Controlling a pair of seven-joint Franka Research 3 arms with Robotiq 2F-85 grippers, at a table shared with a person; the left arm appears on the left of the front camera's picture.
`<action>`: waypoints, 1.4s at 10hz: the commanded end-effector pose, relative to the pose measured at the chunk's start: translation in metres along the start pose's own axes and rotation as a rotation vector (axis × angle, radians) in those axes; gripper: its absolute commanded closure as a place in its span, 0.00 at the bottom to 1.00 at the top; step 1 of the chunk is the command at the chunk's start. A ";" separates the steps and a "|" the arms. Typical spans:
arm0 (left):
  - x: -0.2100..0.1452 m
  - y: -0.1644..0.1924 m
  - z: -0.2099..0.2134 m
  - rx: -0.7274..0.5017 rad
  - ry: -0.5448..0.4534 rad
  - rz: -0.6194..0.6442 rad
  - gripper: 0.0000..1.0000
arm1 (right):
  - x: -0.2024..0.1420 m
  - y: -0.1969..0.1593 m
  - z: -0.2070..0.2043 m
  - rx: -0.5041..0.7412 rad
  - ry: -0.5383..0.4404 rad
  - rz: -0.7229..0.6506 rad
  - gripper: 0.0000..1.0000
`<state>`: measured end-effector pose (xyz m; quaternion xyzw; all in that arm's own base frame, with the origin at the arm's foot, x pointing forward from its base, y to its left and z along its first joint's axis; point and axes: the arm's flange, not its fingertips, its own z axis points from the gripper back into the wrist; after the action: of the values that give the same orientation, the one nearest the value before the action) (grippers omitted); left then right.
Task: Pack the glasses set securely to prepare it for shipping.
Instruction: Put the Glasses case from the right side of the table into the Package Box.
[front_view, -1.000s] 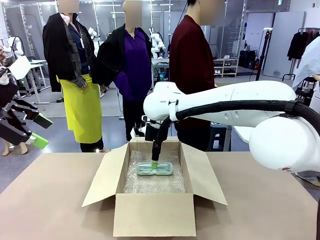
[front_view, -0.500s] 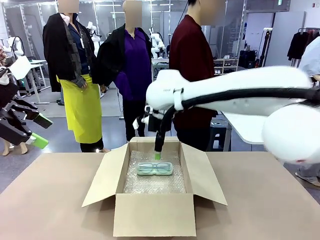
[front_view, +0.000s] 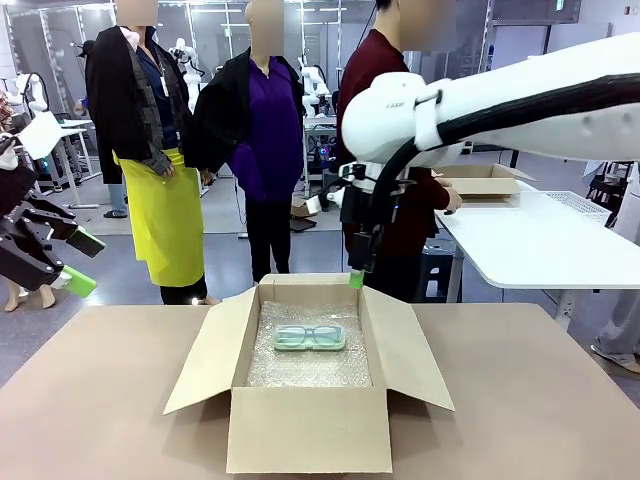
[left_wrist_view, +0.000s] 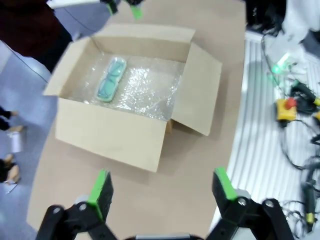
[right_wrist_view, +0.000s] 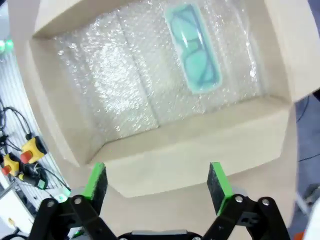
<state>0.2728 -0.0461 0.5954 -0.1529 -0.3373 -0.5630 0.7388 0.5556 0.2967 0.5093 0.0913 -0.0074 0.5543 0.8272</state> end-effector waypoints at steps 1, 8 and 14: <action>0.000 0.000 0.002 -0.013 -0.005 -0.017 0.00 | -0.053 0.024 0.003 0.006 -0.074 -0.162 0.00; 0.000 0.000 0.002 -0.013 -0.005 -0.017 0.00 | -0.250 0.060 0.054 -0.160 -0.424 -0.541 0.00; 0.000 0.000 0.002 -0.013 -0.005 -0.017 0.00 | -0.319 0.082 0.070 -0.305 -0.432 -0.793 0.00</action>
<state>0.2729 -0.0461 0.5955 -0.1522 -0.3372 -0.5629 0.7391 0.3623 0.0154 0.5556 0.1055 -0.2318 0.1872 0.9487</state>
